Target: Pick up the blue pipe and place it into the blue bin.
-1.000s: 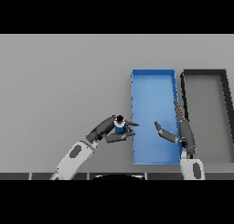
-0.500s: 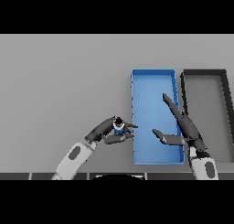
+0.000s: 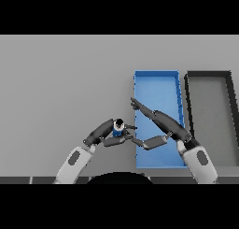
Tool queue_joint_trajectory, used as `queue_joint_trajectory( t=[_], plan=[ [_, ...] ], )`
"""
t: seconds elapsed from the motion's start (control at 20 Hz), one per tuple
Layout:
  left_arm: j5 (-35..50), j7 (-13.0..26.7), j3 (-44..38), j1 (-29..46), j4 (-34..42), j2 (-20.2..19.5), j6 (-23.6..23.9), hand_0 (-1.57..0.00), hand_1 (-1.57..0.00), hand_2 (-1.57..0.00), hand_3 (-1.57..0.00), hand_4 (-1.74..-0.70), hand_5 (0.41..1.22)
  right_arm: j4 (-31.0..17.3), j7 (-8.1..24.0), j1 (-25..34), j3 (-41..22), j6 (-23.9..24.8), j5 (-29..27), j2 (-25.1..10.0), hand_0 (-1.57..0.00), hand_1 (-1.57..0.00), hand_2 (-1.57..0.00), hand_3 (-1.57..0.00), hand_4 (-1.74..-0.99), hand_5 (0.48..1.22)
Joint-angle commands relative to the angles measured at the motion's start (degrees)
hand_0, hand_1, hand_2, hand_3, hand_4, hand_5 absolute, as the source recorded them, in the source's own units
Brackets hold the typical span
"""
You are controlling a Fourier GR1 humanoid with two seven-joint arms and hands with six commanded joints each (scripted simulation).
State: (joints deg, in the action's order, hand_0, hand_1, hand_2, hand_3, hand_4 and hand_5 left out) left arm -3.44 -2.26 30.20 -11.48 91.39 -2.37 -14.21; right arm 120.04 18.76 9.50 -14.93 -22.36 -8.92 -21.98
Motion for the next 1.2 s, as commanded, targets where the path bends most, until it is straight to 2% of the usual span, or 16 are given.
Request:
queue_joint_trajectory(
  t=[0.0,0.25,0.5,0.6,0.65,0.7,0.75,0.8,0.9,0.95,1.0,1.05,1.15],
  plan=[
    [-0.06,0.29,-0.06,0.06,0.34,0.29,-0.06,-1.57,-1.57,-1.57,-1.57,-1.47,1.221,0.05,1.09,0.71,-0.86,-0.68,-1.65,0.55,0.00,0.00,0.00,0.00,-1.232,0.525],
    [-0.31,0.51,-0.71,-0.45,0.28,1.33,-2.19,-1.57,-1.57,-1.57,-1.57,-1.47,1.221,-1.24,4.81,7.91,-5.59,-2.48,-3.06,2.71,0.00,0.00,0.00,0.00,-1.201,0.514],
    [1.24,-0.18,-1.97,0.71,-0.04,2.17,-5.07,-1.57,-1.57,-1.57,-1.57,-1.46,1.221,-7.00,7.68,13.76,-8.07,-3.59,-3.32,6.77,0.00,0.00,0.00,0.00,-1.208,0.512],
    [-0.07,-1.18,-2.56,0.17,-0.95,2.50,-5.15,-1.57,-1.57,-1.57,-1.57,-1.46,1.221,-8.60,7.07,14.62,-8.84,-4.76,-3.00,7.53,0.00,-0.03,-0.05,-0.01,-1.215,0.513],
    [0.75,-1.38,-3.13,0.18,-0.62,2.64,-5.88,-1.57,-1.57,-1.57,-1.57,-1.46,1.221,-9.39,7.00,15.49,-9.13,-4.44,-3.12,8.38,-0.02,-0.11,-0.13,-0.05,-1.222,0.517],
    [0.02,-0.52,-3.15,-0.14,-1.28,3.24,-5.31,-1.57,-1.57,-1.57,-1.57,-1.51,1.221,-10.11,8.61,17.02,-9.15,-4.32,-3.68,9.04,-0.17,-0.24,-0.25,-0.14,-1.255,0.519],
    [0.30,0.68,-3.57,0.04,-1.16,3.04,-5.44,-1.57,-1.57,-1.54,-1.30,-1.56,1.221,-11.22,8.42,17.53,-9.47,-4.57,-3.14,9.42,-0.40,-0.44,-0.43,-0.31,-1.303,0.520],
    [0.66,1.97,-3.69,0.32,-1.09,3.15,-5.80,-1.57,-1.57,-1.53,-1.14,-1.60,1.221,-11.95,8.40,18.38,-9.00,-5.11,-3.36,9.21,-0.63,-0.65,-0.66,-0.50,-1.383,0.523],
    [-0.05,0.52,-3.89,-0.11,-1.54,3.52,-5.70,-1.57,-1.57,-1.54,-1.21,-1.65,1.221,-12.70,6.61,18.93,-10.14,-4.88,-2.33,10.37,-0.97,-0.98,-0.99,-0.79,-1.496,0.555],
    [-0.17,-0.01,-3.93,0.00,-1.52,3.84,-5.66,-1.57,-1.57,-1.55,-1.23,-1.67,1.221,-13.11,5.78,18.87,-9.83,-4.78,-3.24,10.68,-1.09,-1.10,-1.10,-0.90,-1.537,0.600],
    [-0.03,-0.12,-4.18,-0.29,-1.80,4.08,-5.84,-1.57,-1.57,-1.55,-1.27,-1.68,1.221,-13.37,5.91,18.64,-9.53,-4.08,-4.25,11.43,-1.19,-1.19,-1.20,-1.03,-1.513,0.671],
    [-0.66,-0.28,-4.06,-0.78,-2.16,4.46,-5.84,-1.57,-1.57,-1.56,-1.31,-1.69,1.221,-12.60,6.30,17.90,-9.45,-3.86,-5.05,11.56,-1.26,-1.27,-1.27,-1.14,-1.495,0.781],
    [-0.58,0.00,-4.02,0.21,-1.29,4.39,-6.41,-1.57,-1.57,-1.56,-1.32,-1.71,1.221,-12.76,3.63,17.18,-9.64,-3.94,-3.28,11.94,-1.37,-1.38,-1.38,-1.29,-1.475,0.940]
  ],
)
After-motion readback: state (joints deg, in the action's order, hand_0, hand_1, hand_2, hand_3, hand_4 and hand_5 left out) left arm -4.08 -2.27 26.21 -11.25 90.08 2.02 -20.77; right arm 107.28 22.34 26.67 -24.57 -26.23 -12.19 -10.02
